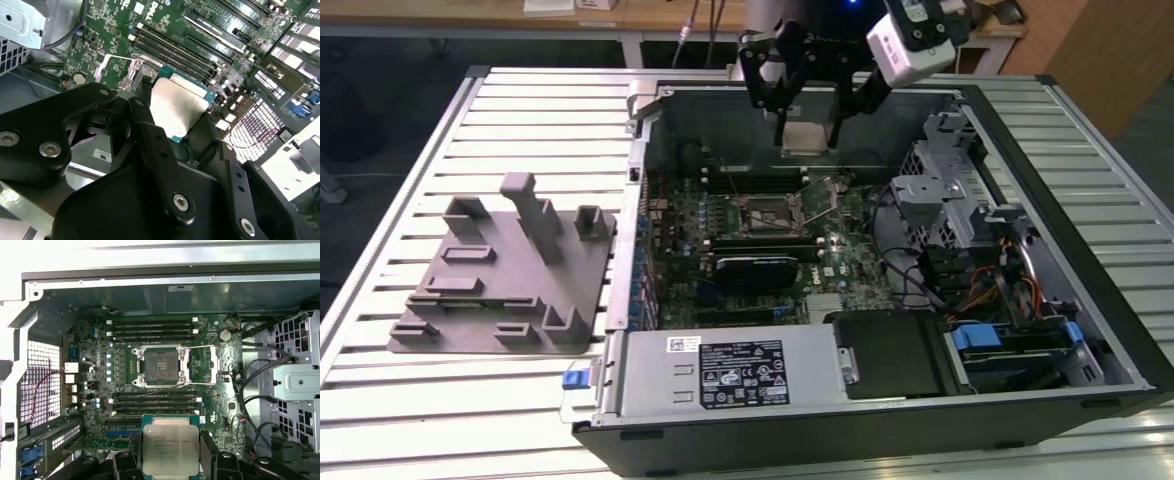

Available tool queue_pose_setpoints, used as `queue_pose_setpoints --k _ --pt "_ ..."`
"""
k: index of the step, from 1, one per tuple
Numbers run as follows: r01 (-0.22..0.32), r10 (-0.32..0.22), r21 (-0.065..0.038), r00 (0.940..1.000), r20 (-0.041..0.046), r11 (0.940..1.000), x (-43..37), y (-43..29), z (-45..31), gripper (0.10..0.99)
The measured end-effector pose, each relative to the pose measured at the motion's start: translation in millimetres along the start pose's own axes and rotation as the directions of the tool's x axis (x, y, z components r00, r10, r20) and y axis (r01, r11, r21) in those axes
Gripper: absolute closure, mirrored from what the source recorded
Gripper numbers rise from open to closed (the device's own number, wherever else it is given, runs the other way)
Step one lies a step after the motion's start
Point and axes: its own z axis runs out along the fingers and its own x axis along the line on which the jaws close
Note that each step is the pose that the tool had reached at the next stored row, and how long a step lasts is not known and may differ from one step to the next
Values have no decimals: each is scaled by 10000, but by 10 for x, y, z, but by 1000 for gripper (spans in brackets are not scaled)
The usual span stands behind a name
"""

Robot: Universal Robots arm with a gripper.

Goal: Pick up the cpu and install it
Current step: 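Pick up the cpu and move it towards the insertion slot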

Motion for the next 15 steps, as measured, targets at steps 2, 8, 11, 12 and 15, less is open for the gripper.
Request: queue_pose_setpoints --k 2,8,11,12,15 --pt "1 -1 2 10000 -1 10000 -4 -2 26 545" --pt "-1 1 3 10000 -19 10000 -31 -7 133 545" --pt "-3 3 2 10000 -29 10000 -39 -8 188 545" --pt "-3 3 1 10000 -32 10000 -40 -8 207 545" --pt "-2 2 3 10000 -40 10000 -44 -3 261 545"
